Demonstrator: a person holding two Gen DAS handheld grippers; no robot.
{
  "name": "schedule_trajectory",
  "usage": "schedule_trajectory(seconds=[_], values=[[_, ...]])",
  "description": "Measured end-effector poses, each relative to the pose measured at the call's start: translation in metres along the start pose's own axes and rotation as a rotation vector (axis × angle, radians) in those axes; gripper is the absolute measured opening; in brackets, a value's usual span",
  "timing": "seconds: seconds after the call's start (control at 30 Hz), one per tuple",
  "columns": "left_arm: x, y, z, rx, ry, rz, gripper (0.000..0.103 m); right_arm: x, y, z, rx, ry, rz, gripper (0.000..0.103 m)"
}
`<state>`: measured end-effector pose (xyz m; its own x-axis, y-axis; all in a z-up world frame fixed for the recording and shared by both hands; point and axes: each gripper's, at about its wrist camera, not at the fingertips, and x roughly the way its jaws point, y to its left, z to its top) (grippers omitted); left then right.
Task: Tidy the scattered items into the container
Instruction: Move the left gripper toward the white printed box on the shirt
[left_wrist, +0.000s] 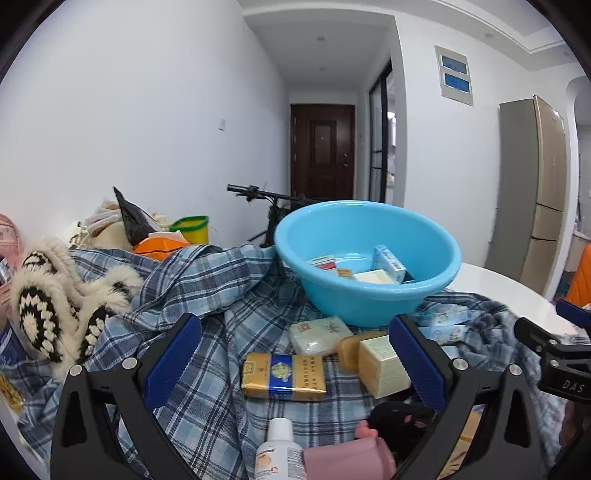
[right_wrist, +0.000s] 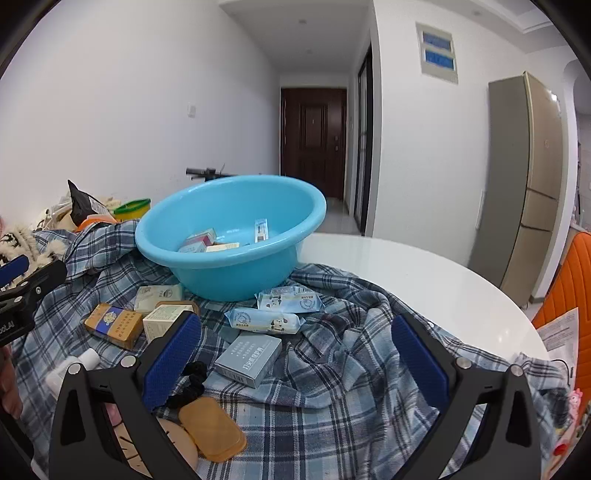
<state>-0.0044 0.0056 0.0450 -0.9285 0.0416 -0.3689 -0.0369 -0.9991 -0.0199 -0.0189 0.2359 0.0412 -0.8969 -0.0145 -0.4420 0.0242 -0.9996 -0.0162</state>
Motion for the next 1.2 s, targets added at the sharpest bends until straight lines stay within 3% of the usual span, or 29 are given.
schedule_trajectory(seconds=[0.13, 0.3, 0.57, 0.83, 0.93, 1.03, 1.13, 1.2], values=[[-0.011, -0.002, 0.022, 0.014, -0.030, 0.015, 0.103, -0.013, -0.006, 0.022, 0.027, -0.011, -0.003, 0.103], [-0.033, -0.006, 0.051, 0.024, -0.108, 0.036, 0.103, -0.041, -0.010, 0.053, 0.034, -0.107, -0.006, 0.103], [-0.068, -0.018, 0.086, 0.069, -0.187, 0.039, 0.103, -0.086, -0.005, 0.093, 0.008, -0.246, -0.078, 0.103], [-0.078, -0.022, 0.095, 0.064, -0.238, 0.136, 0.103, -0.083, -0.007, 0.101, 0.016, -0.211, 0.005, 0.103], [-0.068, -0.020, 0.099, 0.078, -0.198, 0.107, 0.103, -0.077, -0.009, 0.105, 0.006, -0.201, 0.021, 0.103], [-0.048, -0.021, 0.102, 0.085, -0.115, 0.074, 0.103, -0.065, -0.011, 0.112, -0.013, -0.160, -0.023, 0.103], [-0.027, -0.021, 0.107, 0.074, -0.038, 0.090, 0.103, -0.044, -0.012, 0.122, -0.041, -0.064, -0.021, 0.103], [-0.005, -0.017, 0.113, 0.045, 0.080, 0.044, 0.103, -0.027, -0.010, 0.131, -0.085, 0.023, 0.028, 0.103]])
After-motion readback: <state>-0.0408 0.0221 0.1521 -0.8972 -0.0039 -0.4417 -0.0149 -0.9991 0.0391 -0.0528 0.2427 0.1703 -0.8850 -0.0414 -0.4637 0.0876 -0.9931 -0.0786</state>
